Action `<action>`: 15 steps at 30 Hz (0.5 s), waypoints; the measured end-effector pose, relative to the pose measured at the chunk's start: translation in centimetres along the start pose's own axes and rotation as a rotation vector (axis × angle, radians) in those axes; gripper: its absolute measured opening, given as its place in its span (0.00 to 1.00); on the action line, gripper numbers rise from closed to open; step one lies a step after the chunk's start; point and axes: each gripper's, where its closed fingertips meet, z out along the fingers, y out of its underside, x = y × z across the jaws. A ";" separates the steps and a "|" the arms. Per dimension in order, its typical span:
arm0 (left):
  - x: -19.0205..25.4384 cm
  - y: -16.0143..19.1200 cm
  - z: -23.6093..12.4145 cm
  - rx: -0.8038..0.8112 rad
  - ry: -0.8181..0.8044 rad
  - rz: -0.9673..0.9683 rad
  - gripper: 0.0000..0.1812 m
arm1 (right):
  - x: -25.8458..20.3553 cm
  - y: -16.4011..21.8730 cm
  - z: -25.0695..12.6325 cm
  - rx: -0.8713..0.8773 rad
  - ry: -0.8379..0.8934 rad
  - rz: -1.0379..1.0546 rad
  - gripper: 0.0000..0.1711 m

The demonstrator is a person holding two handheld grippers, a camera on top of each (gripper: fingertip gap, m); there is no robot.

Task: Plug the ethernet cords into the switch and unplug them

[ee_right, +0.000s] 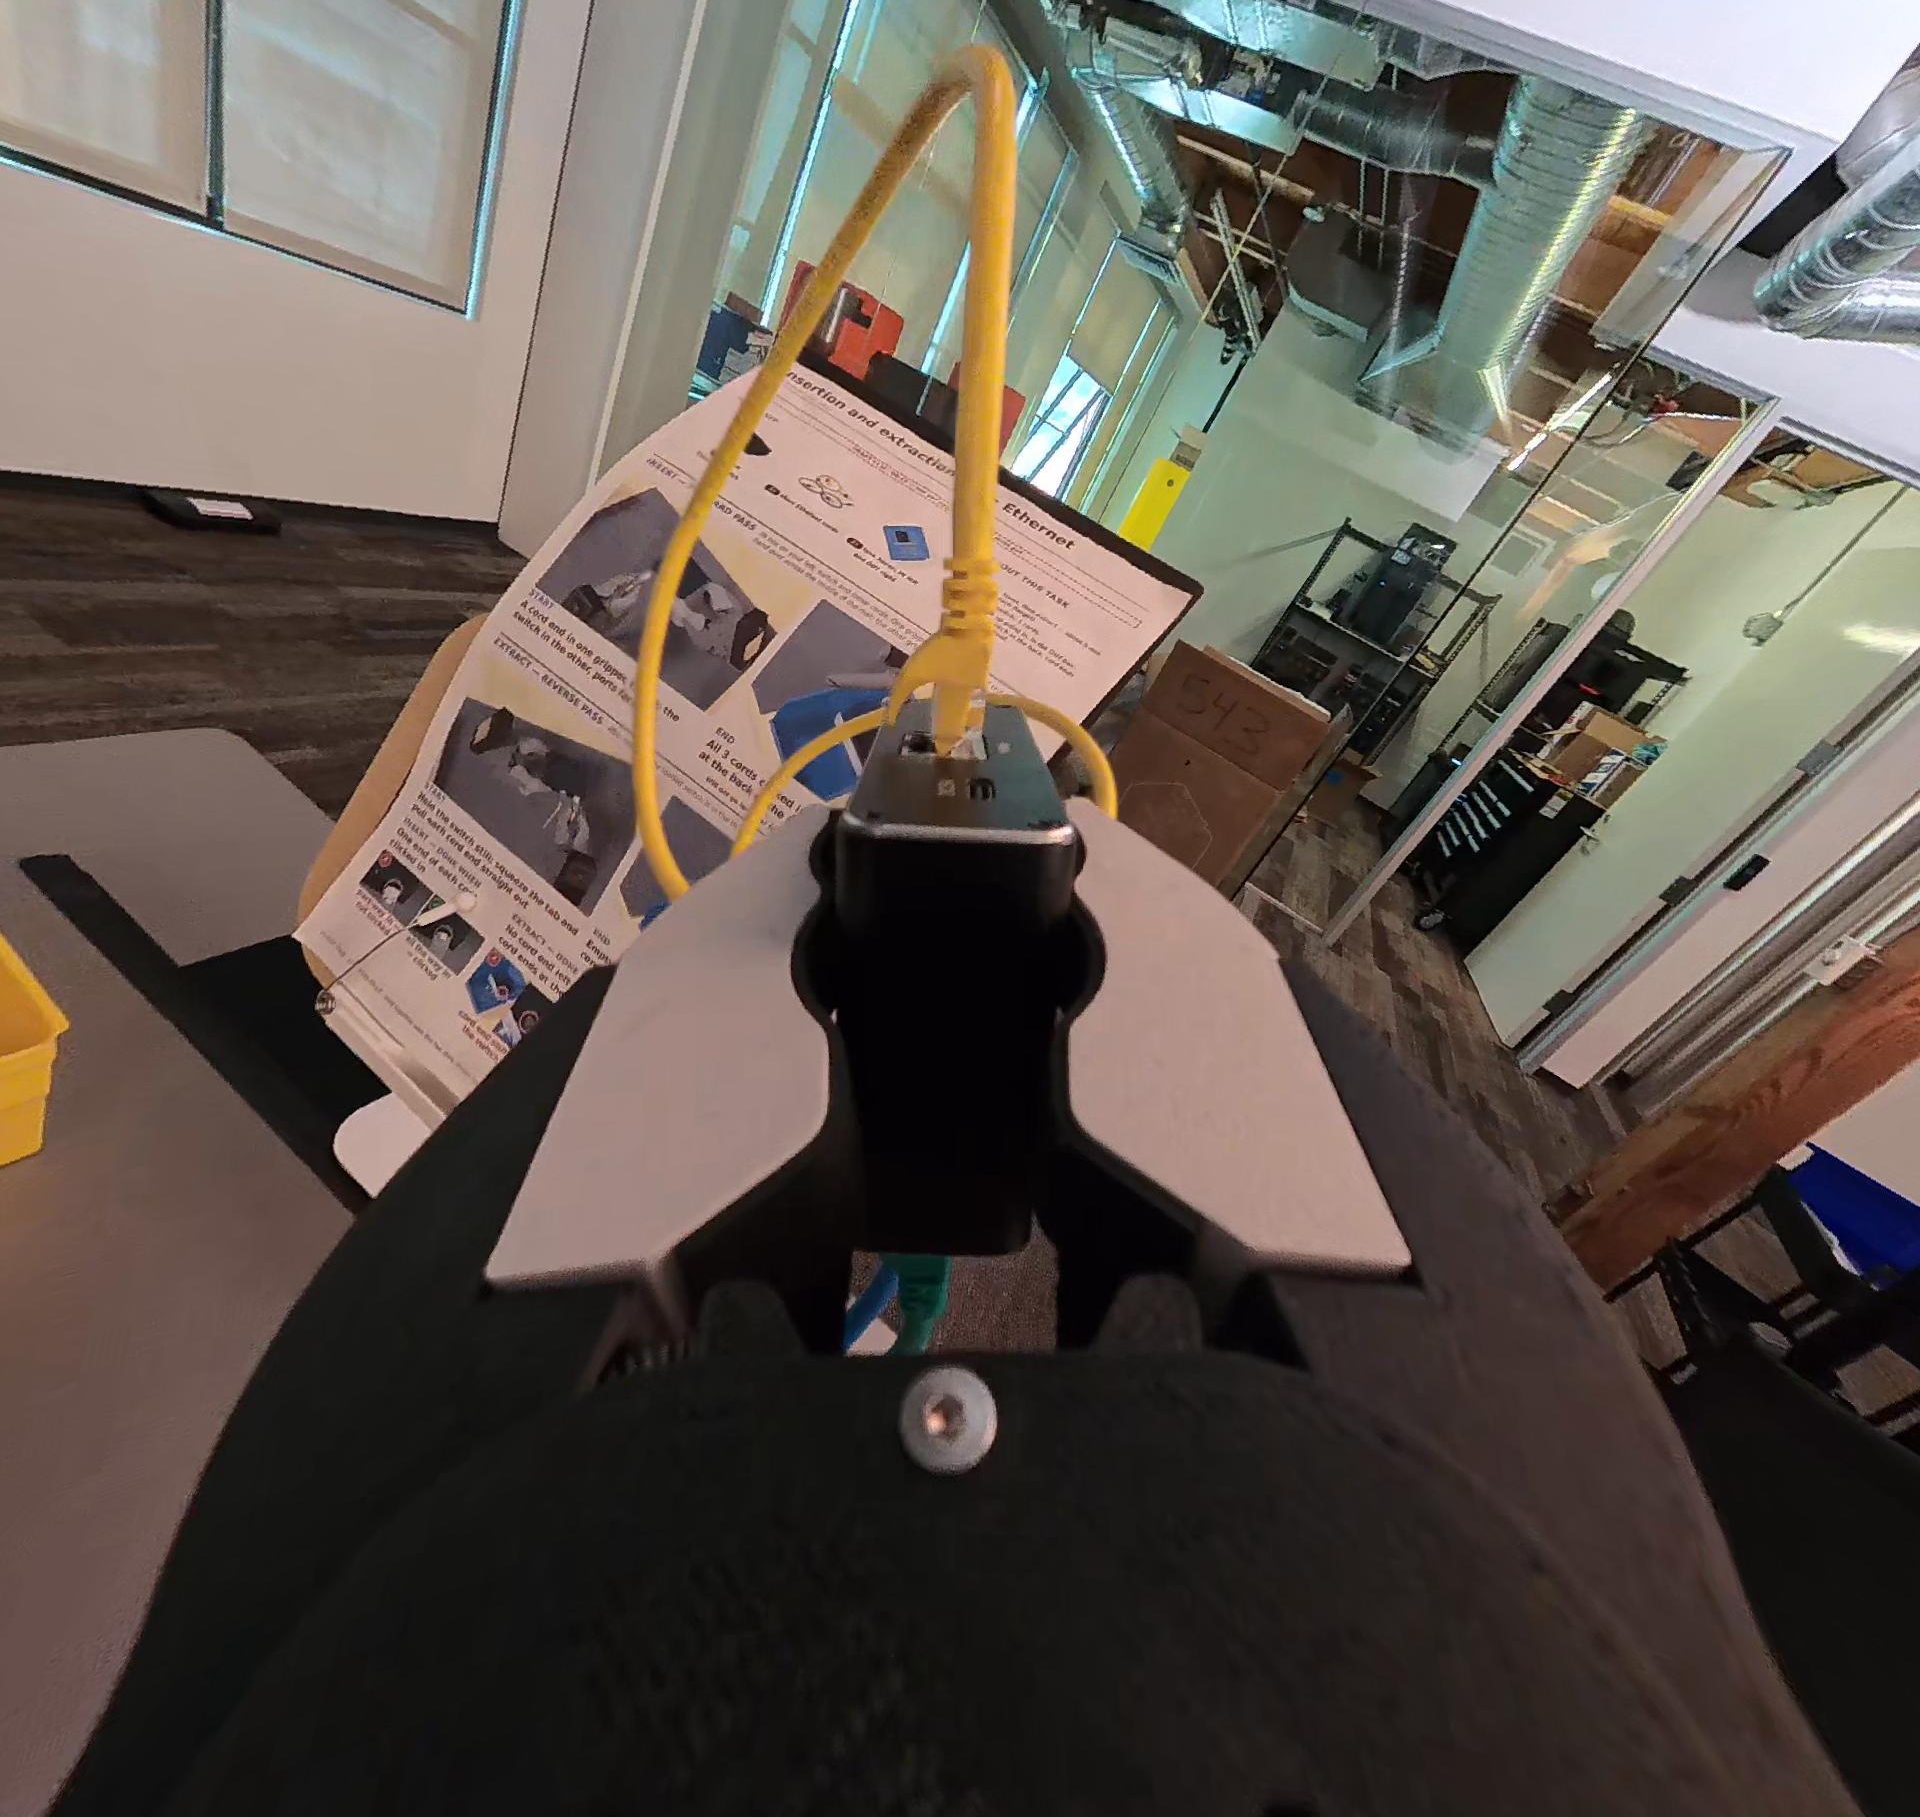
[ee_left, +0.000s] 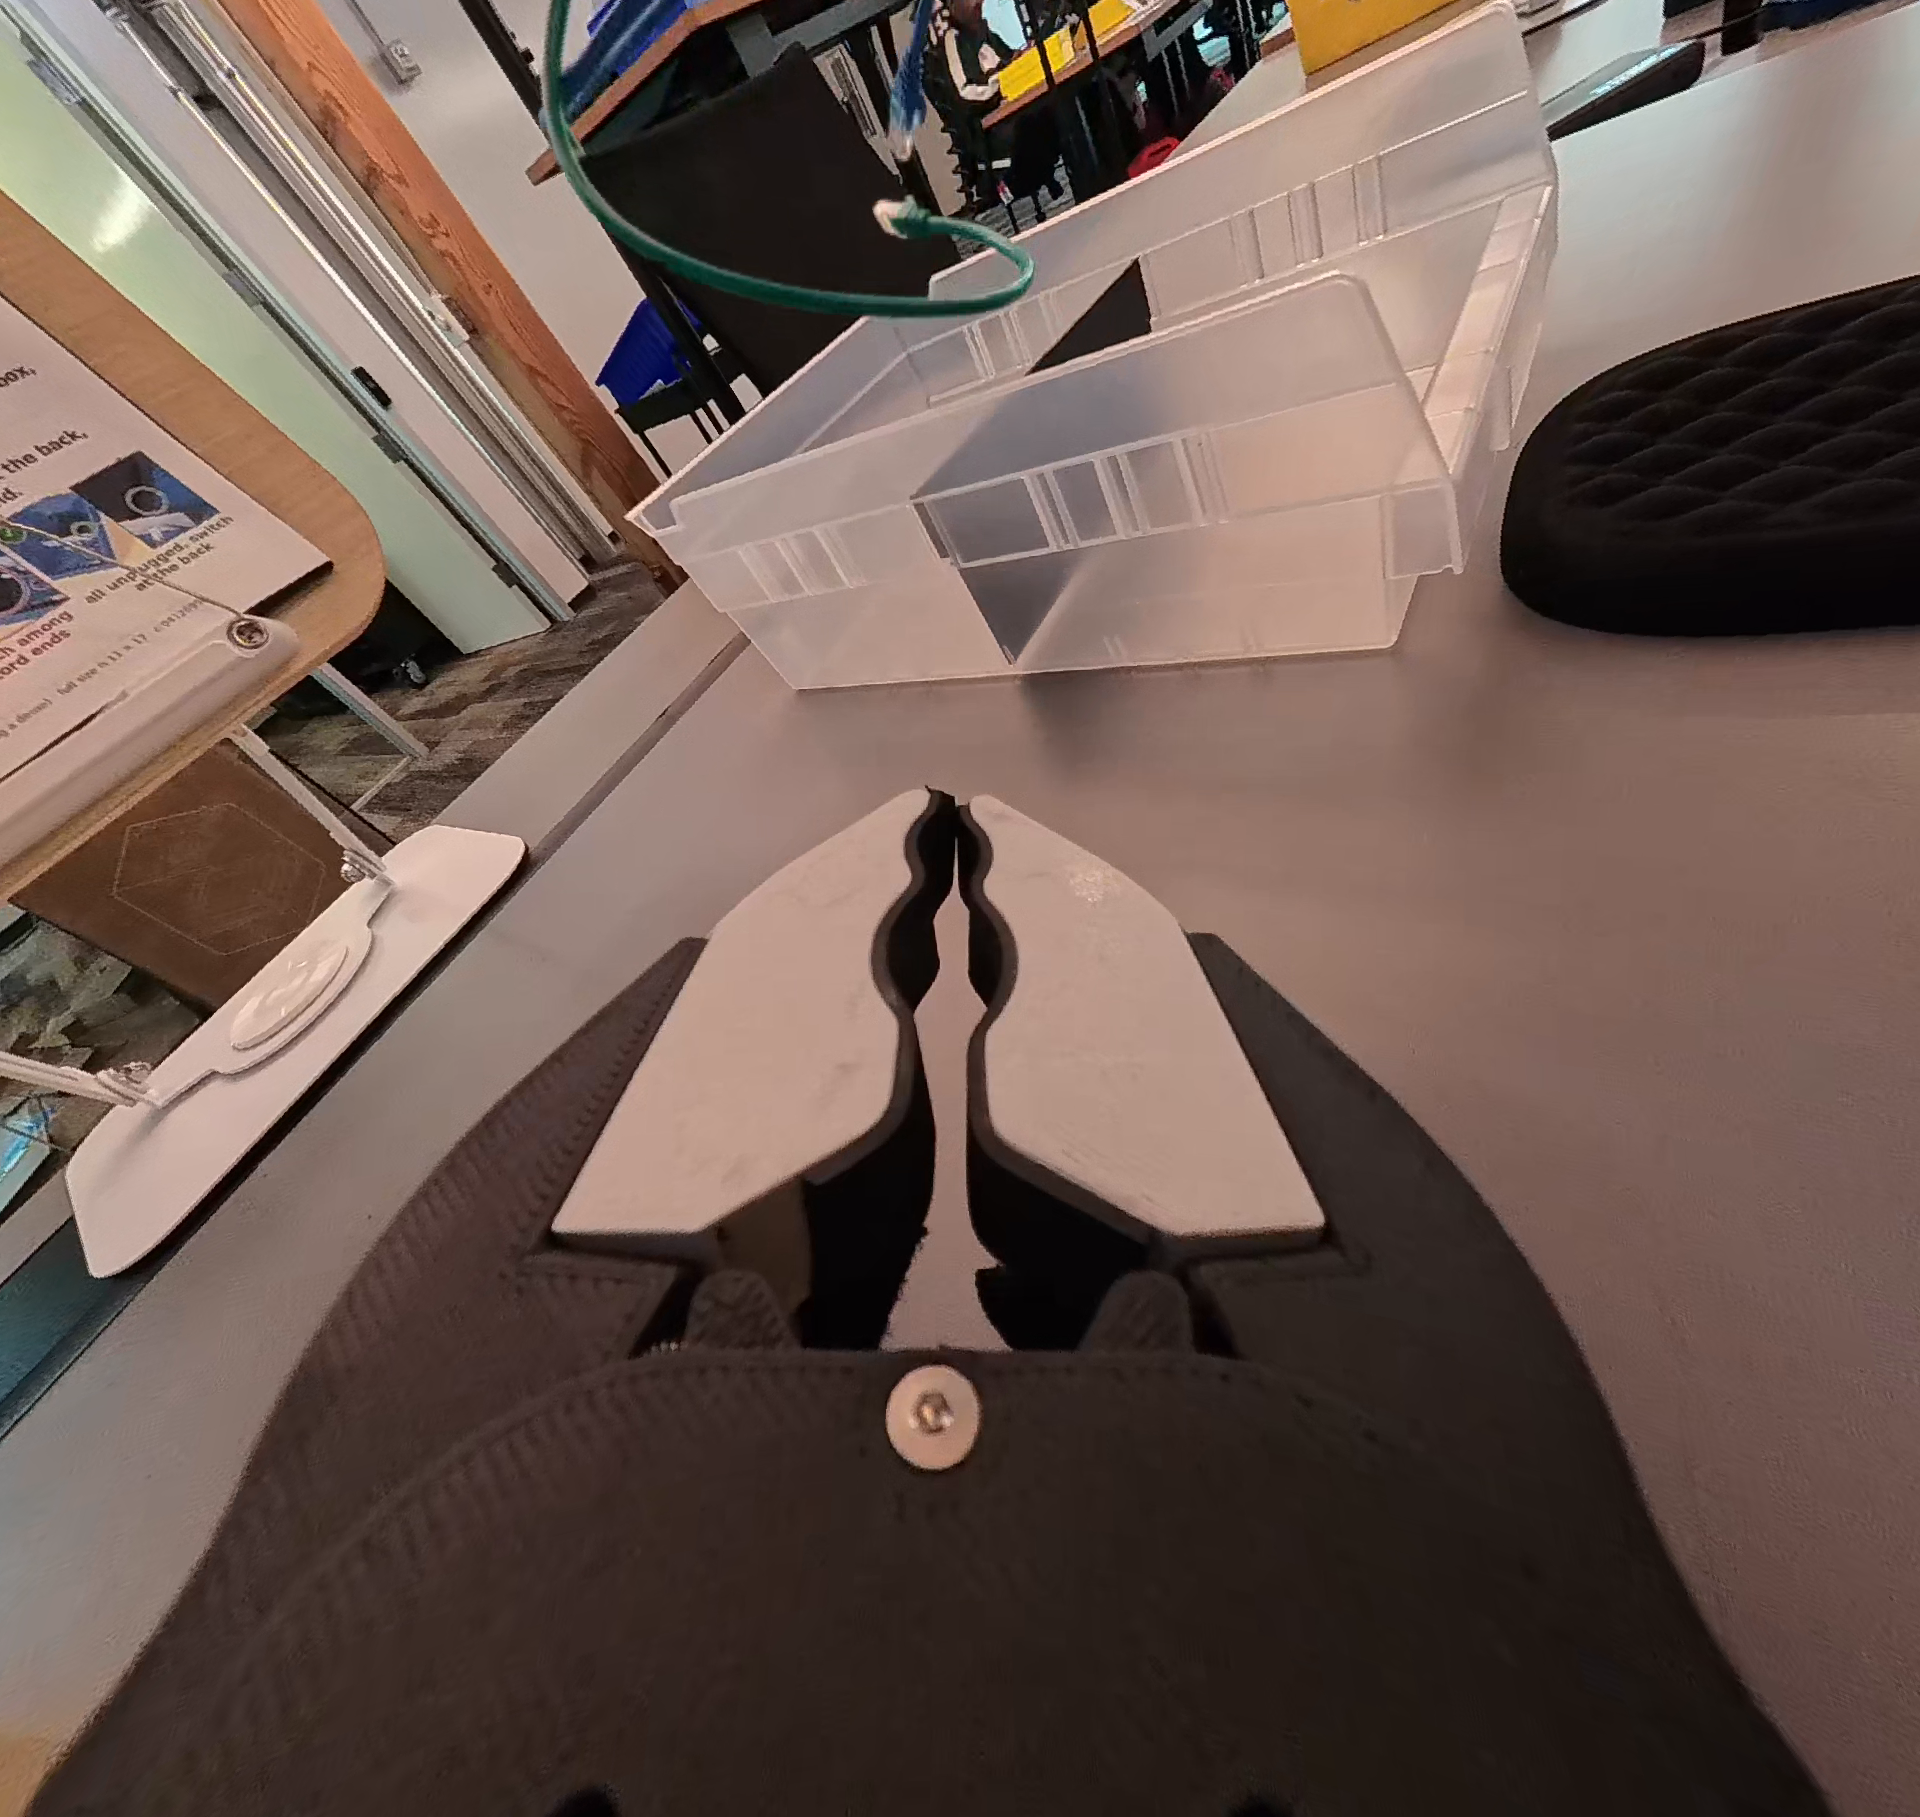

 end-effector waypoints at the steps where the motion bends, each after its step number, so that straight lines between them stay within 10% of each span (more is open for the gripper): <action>1: 0.0 0.0 0.0 -0.001 0.000 0.002 0.00 | -0.1 0.0 0.2 0.003 -0.002 0.004 0.22; 15: 0.4 0.2 0.1 -0.016 0.008 0.031 0.00 | -2.1 6.5 -3.1 0.083 -0.223 0.120 0.22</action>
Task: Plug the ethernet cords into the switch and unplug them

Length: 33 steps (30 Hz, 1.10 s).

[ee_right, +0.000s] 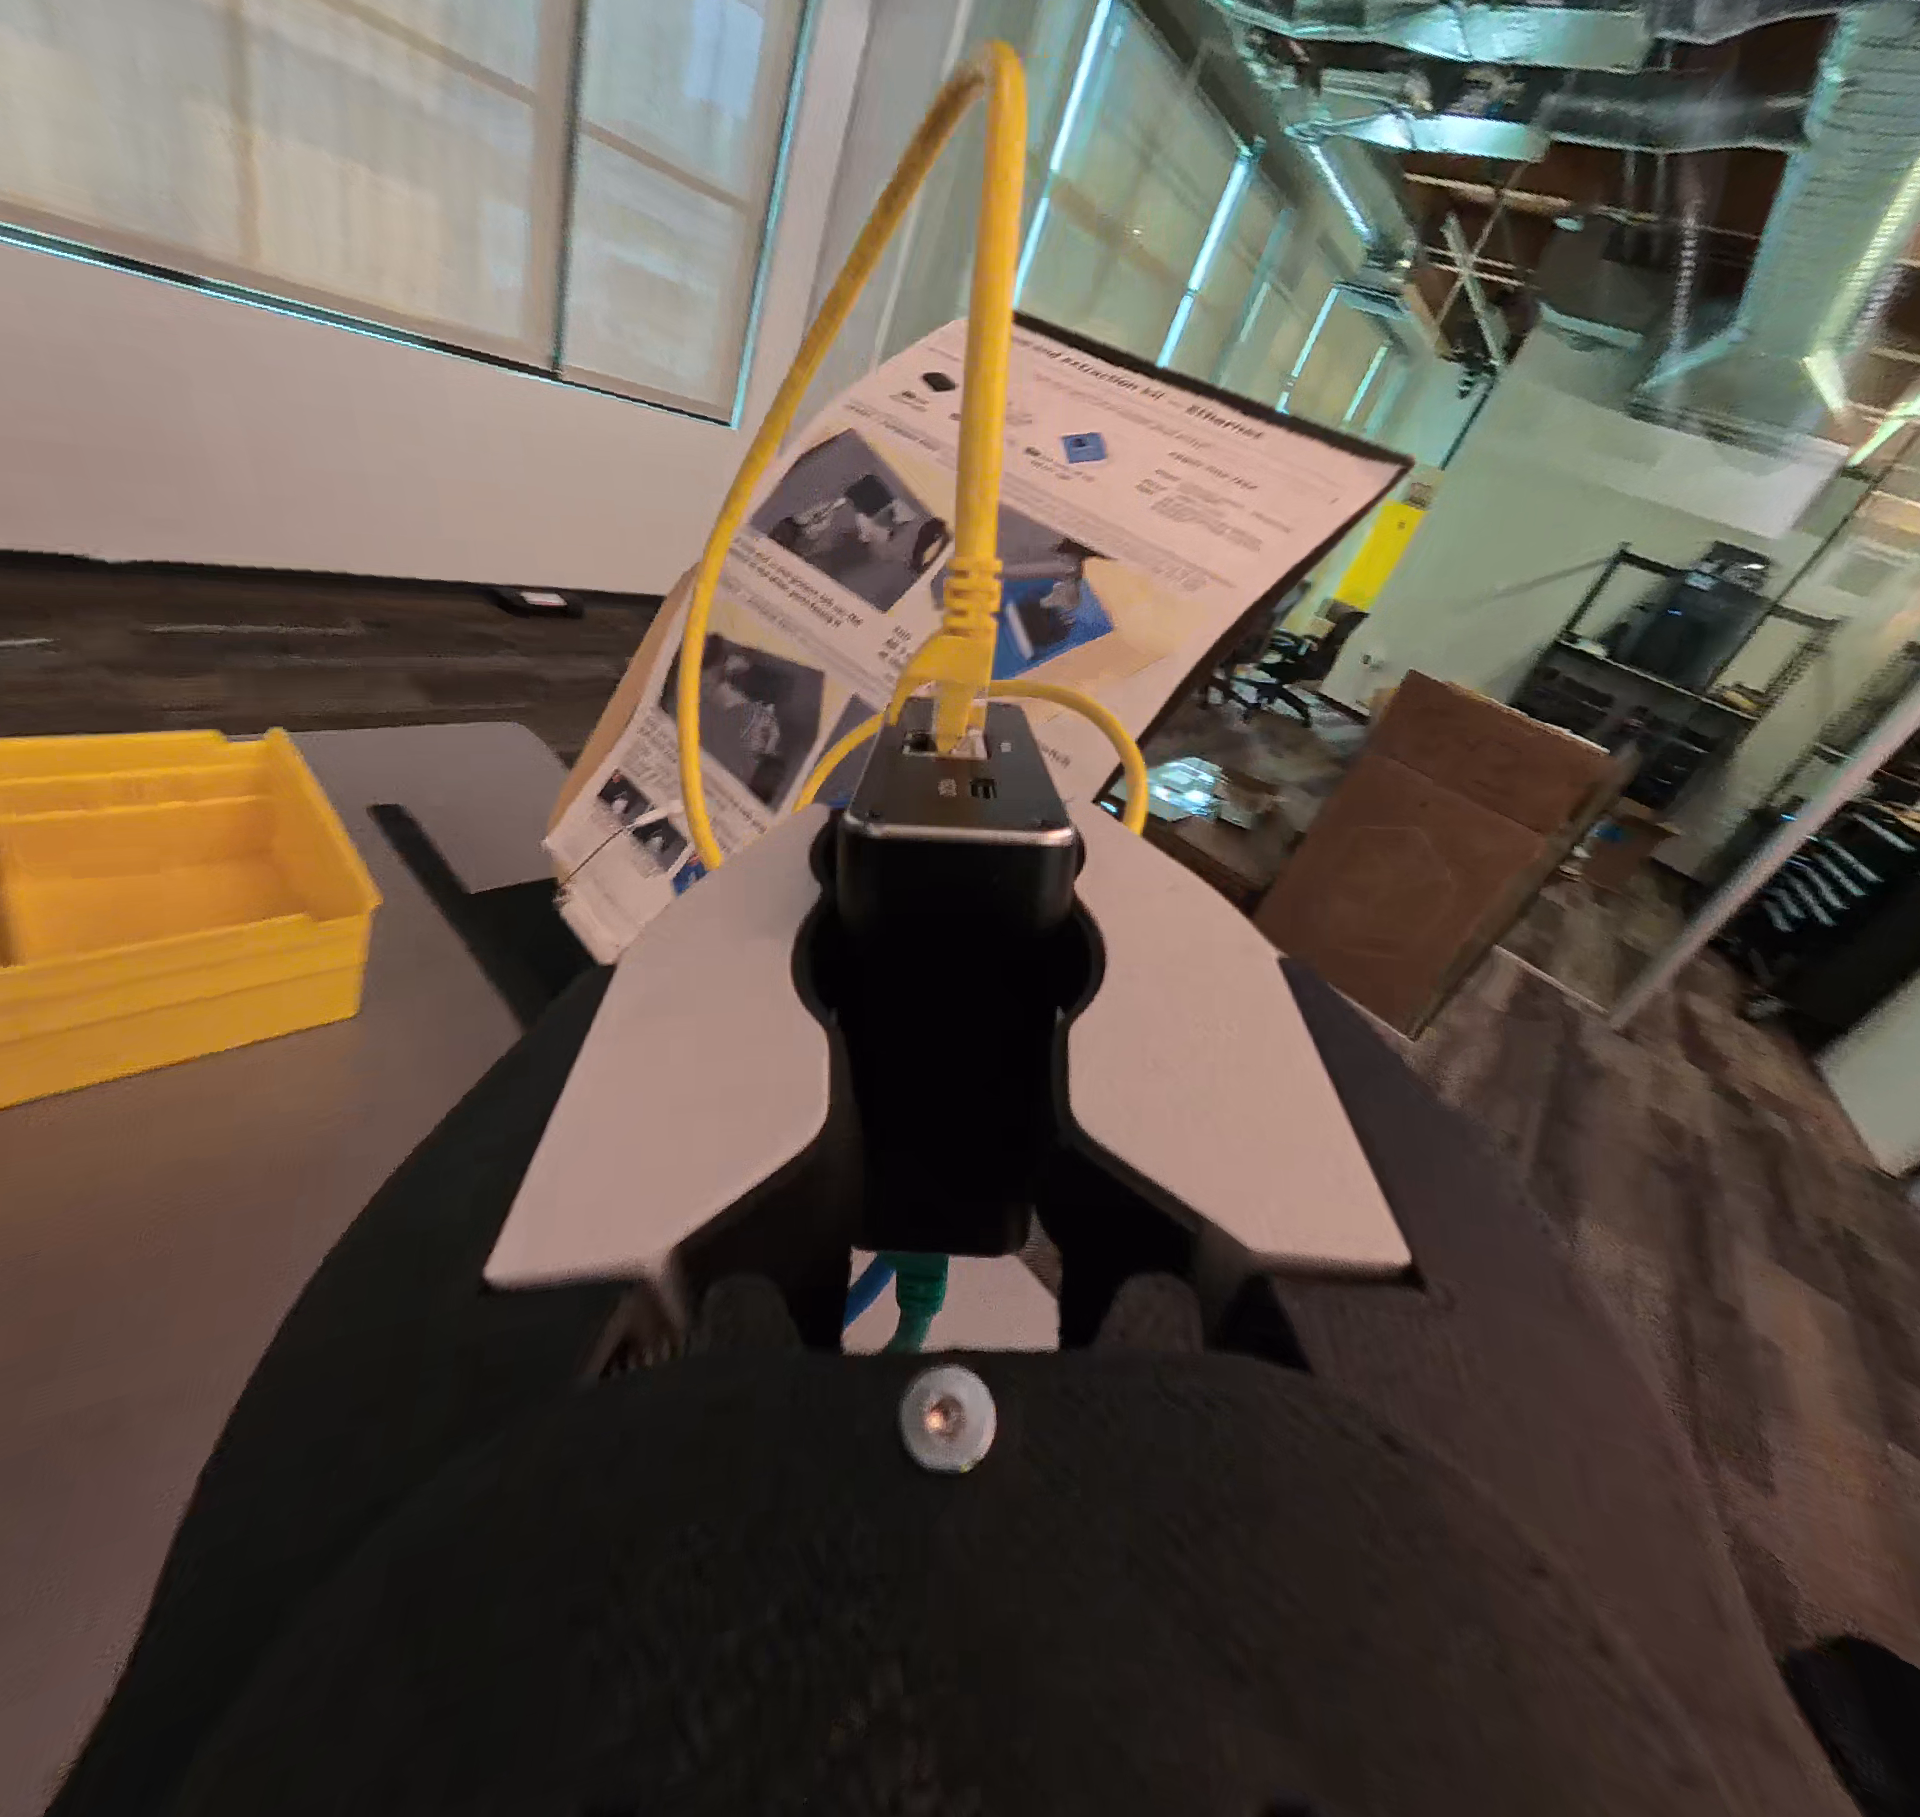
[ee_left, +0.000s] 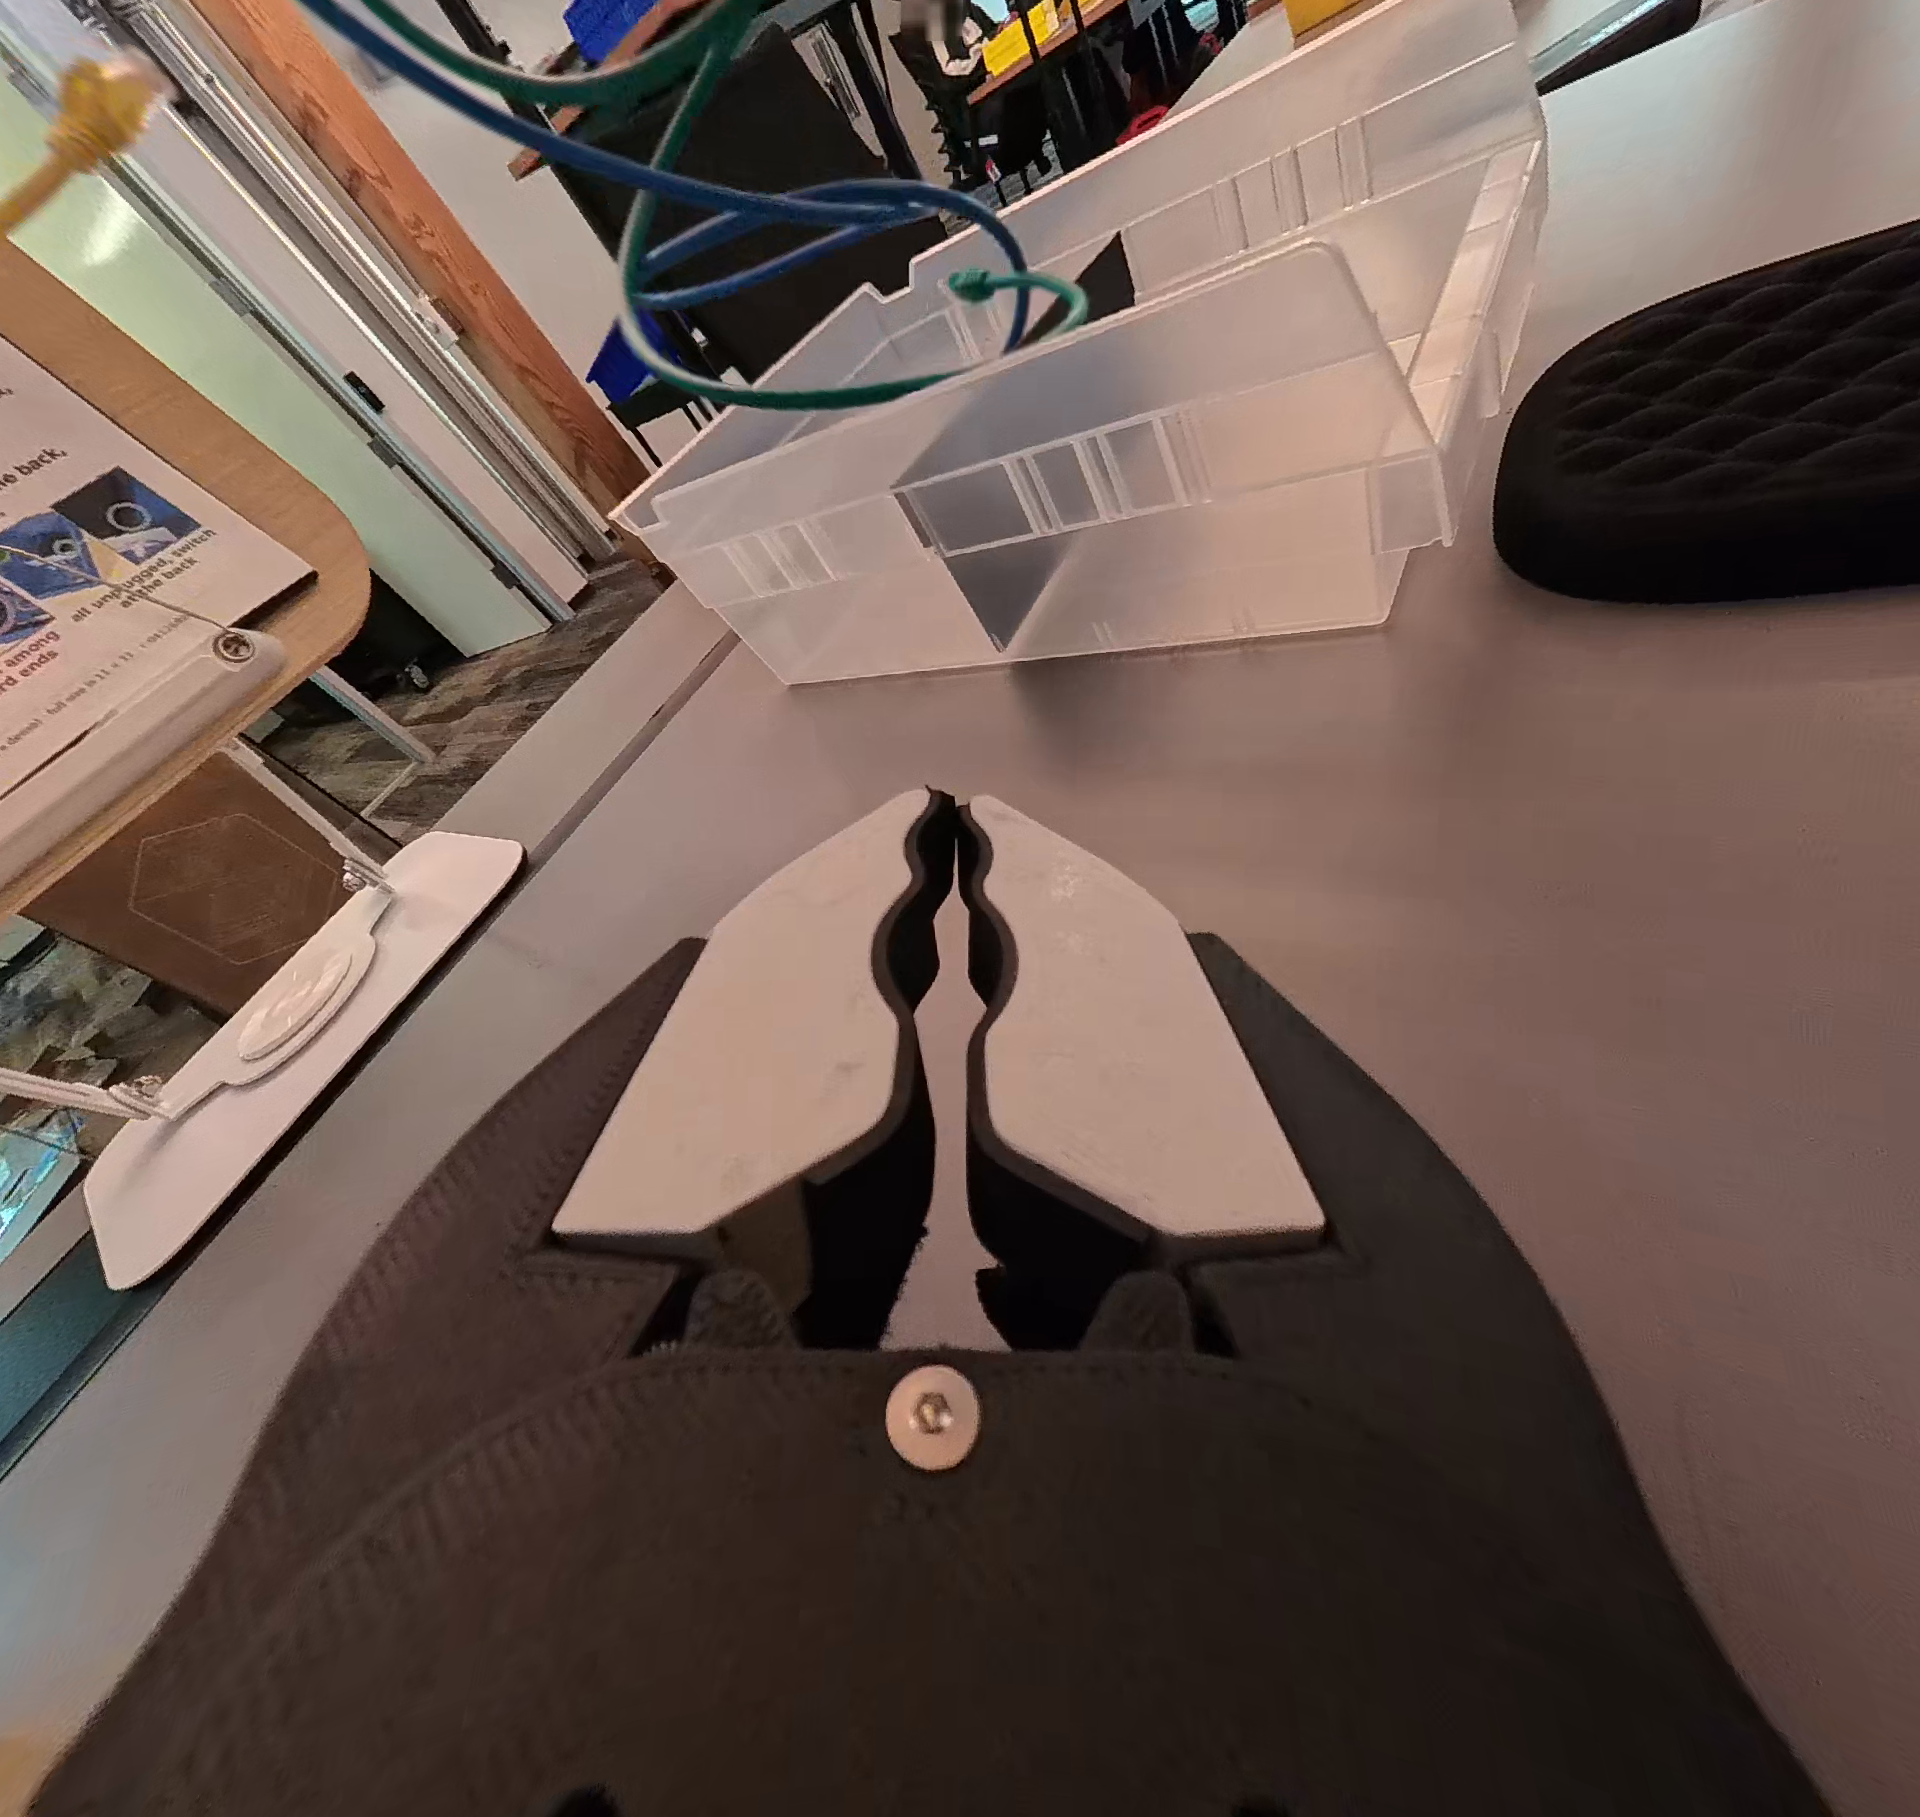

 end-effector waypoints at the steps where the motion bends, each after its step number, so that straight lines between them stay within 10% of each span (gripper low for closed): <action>1: 0.0 0.0 0.0 -0.001 0.000 0.003 0.00 | -0.1 0.5 -0.9 0.009 -0.012 0.010 0.22; 10: 0.2 0.2 0.2 -0.012 -0.001 0.023 0.00 | 1.3 6.5 -9.9 0.081 -0.024 0.200 0.22; 24: 0.4 0.3 0.3 -0.020 0.002 0.041 0.00 | -2.1 18.7 -14.9 -0.527 -0.260 0.261 0.22; 33: 0.5 0.3 0.3 -0.022 0.001 0.051 0.00 | -3.5 14.2 -12.6 -0.353 -0.303 0.206 0.22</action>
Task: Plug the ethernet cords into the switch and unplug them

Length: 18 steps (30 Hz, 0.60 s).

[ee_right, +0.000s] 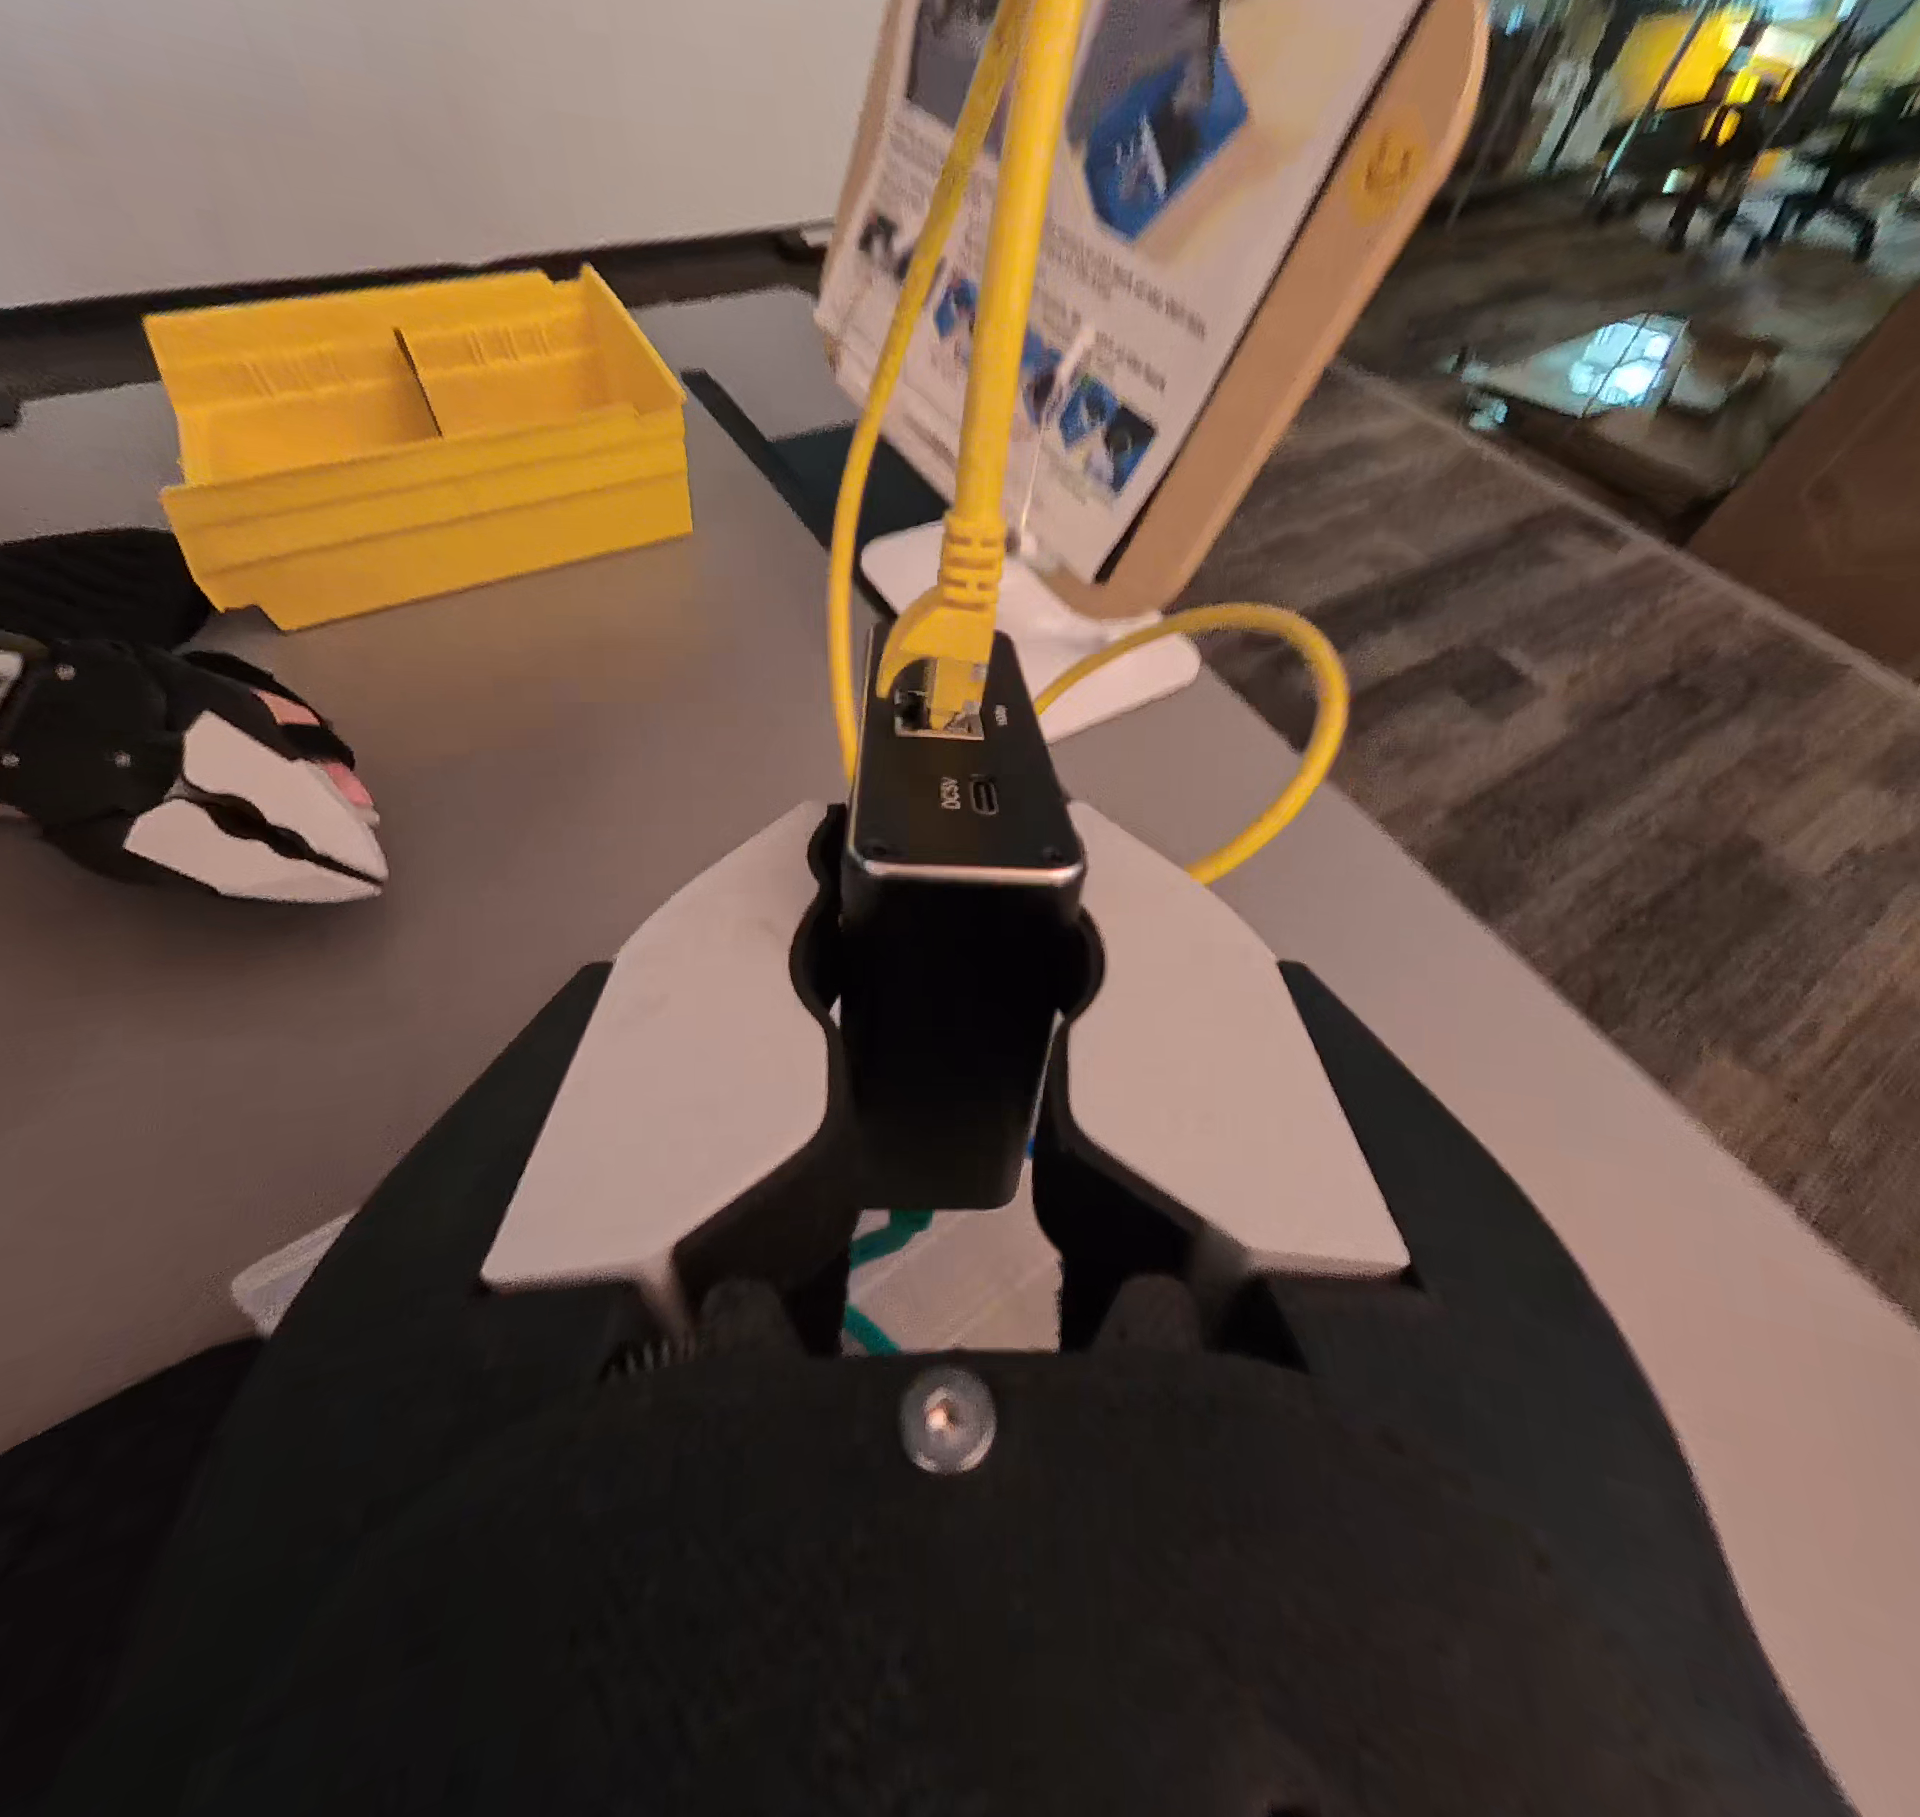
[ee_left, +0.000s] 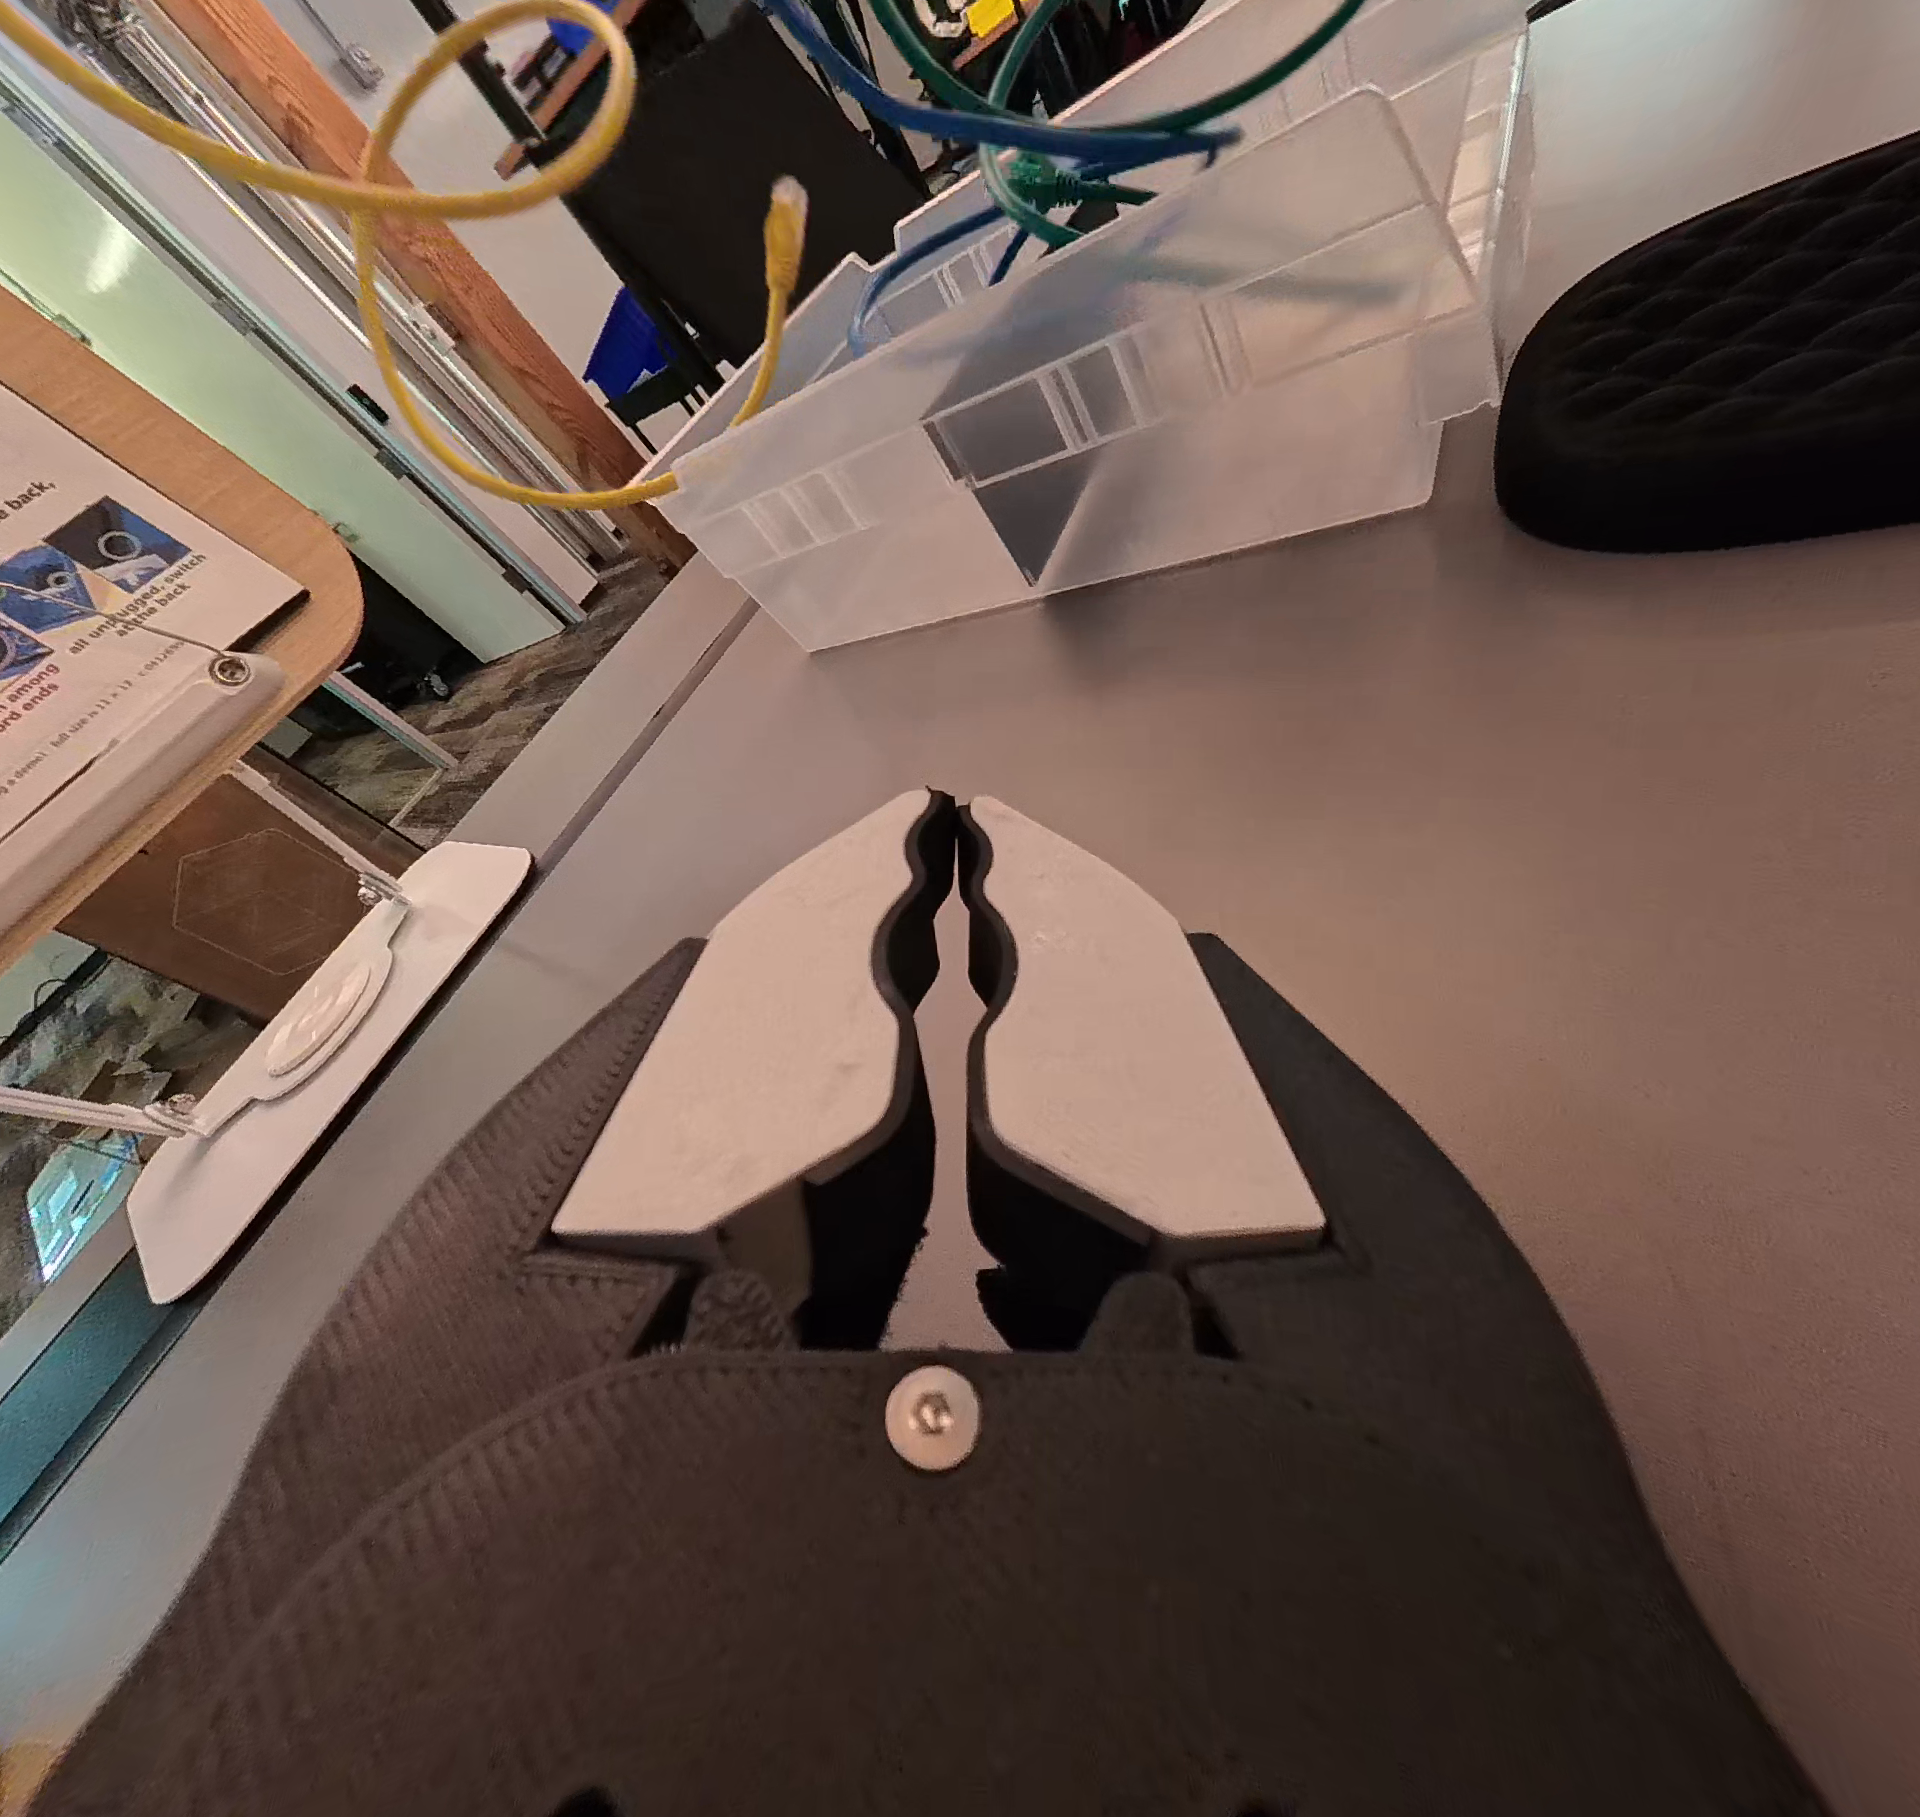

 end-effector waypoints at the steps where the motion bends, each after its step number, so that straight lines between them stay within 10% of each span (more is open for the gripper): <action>1: 0.0 0.0 0.0 0.000 0.000 0.001 0.00 | -0.2 -1.4 0.0 0.029 0.002 -0.032 0.22; 11: 0.3 0.0 0.0 -0.002 0.002 0.033 0.00 | 1.0 -16.8 -0.5 0.222 0.192 -0.483 0.22; 18: 0.4 0.1 0.1 -0.010 0.007 0.036 0.00 | 2.1 -19.1 -0.1 0.288 0.256 -0.557 0.22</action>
